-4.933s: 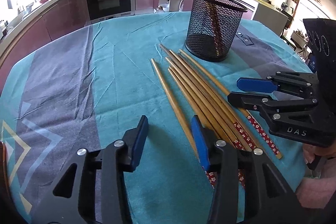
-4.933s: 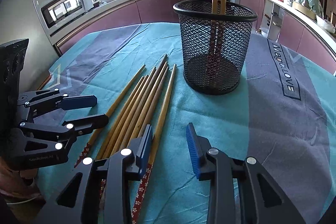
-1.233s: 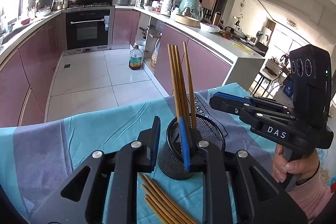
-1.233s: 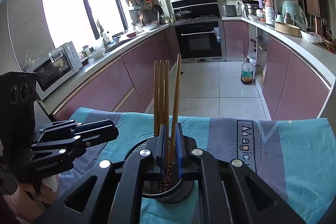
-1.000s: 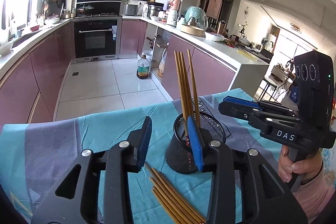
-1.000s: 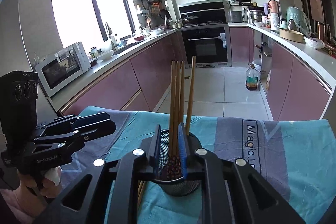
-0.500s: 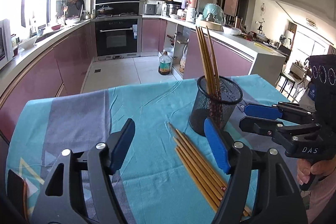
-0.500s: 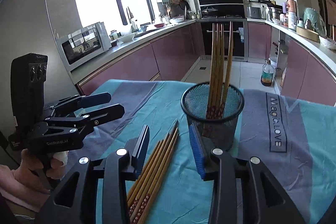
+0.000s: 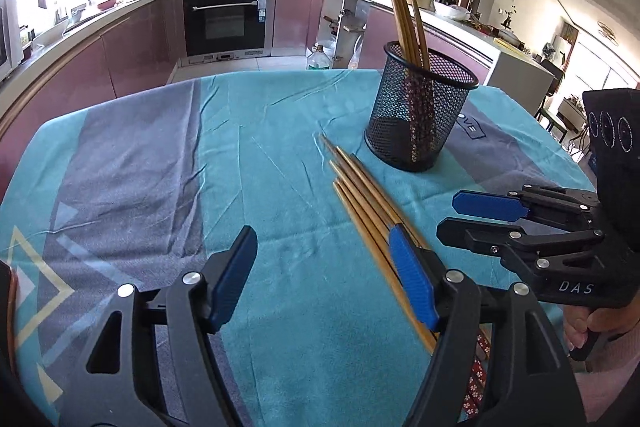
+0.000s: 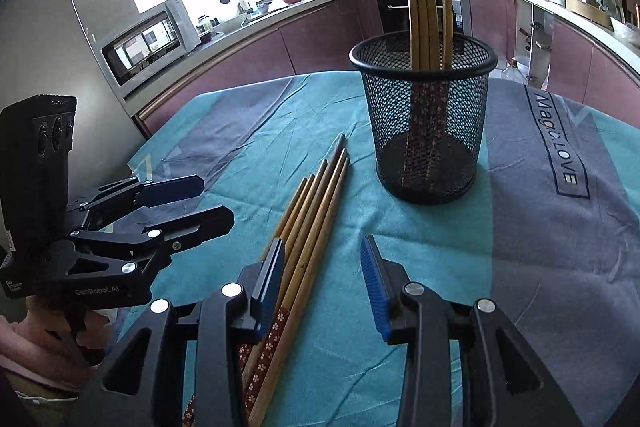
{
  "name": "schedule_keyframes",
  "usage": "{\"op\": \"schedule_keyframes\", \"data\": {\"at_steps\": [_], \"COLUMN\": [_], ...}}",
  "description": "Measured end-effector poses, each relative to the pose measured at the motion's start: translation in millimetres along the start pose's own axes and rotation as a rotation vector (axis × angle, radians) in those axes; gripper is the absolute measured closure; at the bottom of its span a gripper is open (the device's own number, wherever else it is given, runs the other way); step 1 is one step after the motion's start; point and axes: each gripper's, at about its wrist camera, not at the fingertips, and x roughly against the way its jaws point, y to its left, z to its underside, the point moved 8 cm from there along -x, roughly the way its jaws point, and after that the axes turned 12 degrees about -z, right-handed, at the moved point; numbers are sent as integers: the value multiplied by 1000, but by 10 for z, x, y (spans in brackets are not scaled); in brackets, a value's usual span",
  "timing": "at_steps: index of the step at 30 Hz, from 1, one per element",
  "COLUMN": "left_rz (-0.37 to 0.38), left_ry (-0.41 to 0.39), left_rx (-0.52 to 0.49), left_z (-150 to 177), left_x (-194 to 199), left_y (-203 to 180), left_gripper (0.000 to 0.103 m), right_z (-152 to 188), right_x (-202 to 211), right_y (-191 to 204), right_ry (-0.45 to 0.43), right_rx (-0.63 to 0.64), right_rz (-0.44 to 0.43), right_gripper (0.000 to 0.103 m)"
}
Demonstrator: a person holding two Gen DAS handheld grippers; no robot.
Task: Organize utensils
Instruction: 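Withdraw both tools from the holder back toward the remaining chopsticks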
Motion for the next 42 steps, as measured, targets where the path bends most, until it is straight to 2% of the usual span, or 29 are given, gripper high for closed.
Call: {"op": "schedule_keyframes", "data": {"at_steps": [16,27,33,42], "left_rz": [27,8,-1,5], "left_ry": [60,92,94,88], "left_rx": [-40,-71,-84,-97], "left_z": [155,220,224,228], "left_x": [-129,-233,-256,-255], "left_y": [-190,-257,-284,-269], "left_gripper": [35,35,34,39], "right_z": [111,121,116,125], "right_x": [-123,-212,-237,-207], "right_y": [13,11,14,-31], "right_ry": [34,59,64,69], "right_rx": [10,24,41,43], "right_rz": [42,73,100,113], "right_gripper": [66,68,69,69]}}
